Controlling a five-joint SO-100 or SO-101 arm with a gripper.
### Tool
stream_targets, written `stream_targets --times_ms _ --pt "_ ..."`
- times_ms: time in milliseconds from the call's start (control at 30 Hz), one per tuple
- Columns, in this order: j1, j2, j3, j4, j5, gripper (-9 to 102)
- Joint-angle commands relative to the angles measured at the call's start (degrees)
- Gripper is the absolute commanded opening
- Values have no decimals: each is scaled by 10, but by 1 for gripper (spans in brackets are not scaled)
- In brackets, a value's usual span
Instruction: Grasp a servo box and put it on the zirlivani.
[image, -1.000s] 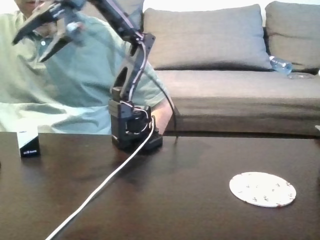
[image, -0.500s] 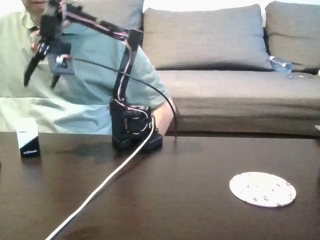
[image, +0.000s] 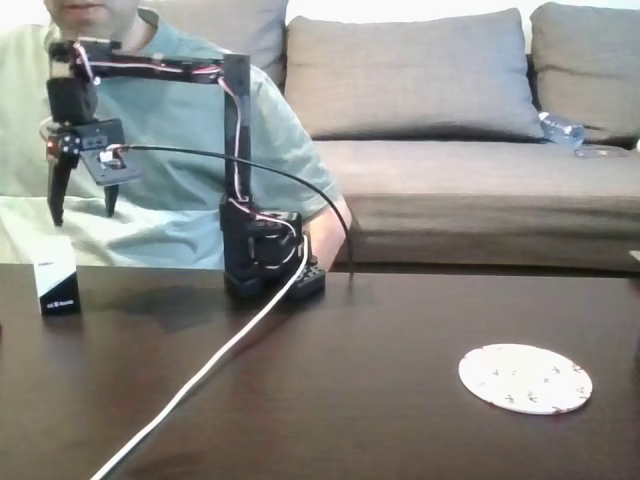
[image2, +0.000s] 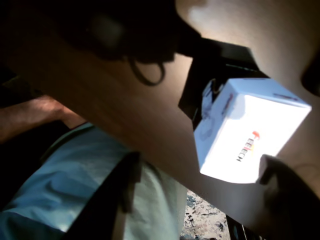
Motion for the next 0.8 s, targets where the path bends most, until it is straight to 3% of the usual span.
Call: stream_targets --times_ms 0,267,767 --pt "-11 -10 -68 4 12 30" --pt "-3 -96 -217 38 42 33" --pt "13 -182 -221 38 6 34"
